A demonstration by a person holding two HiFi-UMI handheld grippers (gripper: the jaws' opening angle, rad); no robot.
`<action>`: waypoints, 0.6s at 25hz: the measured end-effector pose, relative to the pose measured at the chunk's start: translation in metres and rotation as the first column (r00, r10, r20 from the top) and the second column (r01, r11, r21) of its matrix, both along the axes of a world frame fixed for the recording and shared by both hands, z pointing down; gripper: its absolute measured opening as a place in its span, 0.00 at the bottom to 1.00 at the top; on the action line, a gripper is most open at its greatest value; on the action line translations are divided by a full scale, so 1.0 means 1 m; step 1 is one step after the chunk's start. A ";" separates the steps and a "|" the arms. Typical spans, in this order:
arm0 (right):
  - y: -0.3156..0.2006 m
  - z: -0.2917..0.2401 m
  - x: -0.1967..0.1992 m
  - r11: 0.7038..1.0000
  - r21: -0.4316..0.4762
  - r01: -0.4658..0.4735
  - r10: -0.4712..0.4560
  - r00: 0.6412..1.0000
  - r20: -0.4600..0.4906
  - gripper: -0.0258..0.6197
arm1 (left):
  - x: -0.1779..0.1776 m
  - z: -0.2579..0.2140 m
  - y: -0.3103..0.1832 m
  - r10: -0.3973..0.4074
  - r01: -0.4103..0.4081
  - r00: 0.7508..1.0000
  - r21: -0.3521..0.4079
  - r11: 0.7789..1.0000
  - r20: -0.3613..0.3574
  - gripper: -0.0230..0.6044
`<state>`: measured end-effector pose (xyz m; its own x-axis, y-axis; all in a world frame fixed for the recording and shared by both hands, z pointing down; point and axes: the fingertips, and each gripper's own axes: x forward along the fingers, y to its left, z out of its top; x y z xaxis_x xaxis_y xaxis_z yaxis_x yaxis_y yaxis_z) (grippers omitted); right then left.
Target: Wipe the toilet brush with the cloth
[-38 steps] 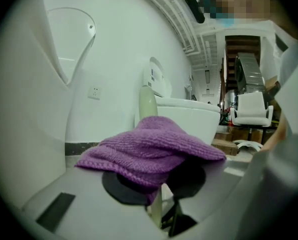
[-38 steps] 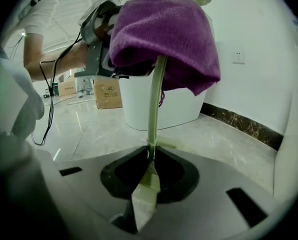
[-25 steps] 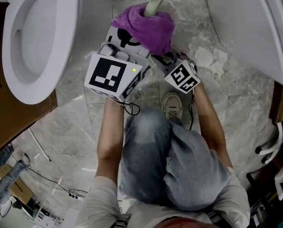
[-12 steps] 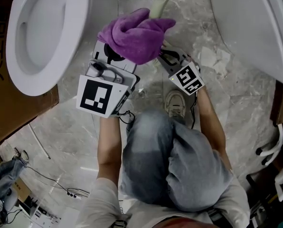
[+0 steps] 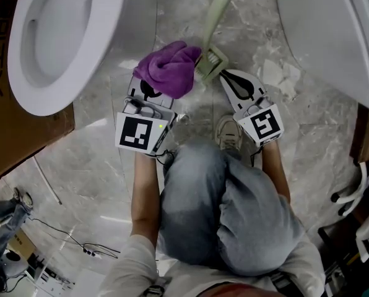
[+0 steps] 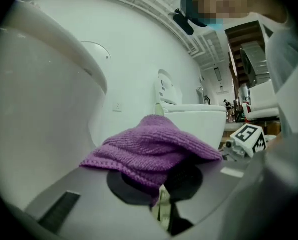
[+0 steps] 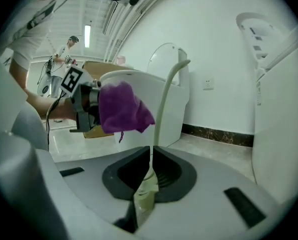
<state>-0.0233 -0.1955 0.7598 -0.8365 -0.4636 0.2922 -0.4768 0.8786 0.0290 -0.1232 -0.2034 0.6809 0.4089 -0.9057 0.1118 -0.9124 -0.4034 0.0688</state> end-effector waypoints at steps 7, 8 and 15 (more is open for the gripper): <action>0.009 -0.028 0.011 0.997 0.018 -0.071 0.069 0.995 0.069 0.03 | 0.007 0.026 0.012 0.012 -0.012 1.000 -0.026 1.000 -0.009 0.10; 0.009 -0.029 0.011 0.997 0.017 -0.073 0.071 0.995 0.066 0.03 | 0.009 0.028 0.013 0.016 -0.016 1.000 -0.033 0.999 -0.007 0.10; 0.004 -0.035 0.015 0.996 0.022 -0.091 0.089 0.993 0.075 0.03 | 0.013 0.033 0.017 0.021 -0.022 1.000 -0.042 0.999 -0.015 0.10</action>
<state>-0.0081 -0.1913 0.7244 -0.8100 -0.5442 0.2186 -0.5552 0.8316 0.0129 -0.1104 -0.1862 0.7140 0.4301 -0.8912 0.1438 -0.9023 -0.4194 0.0996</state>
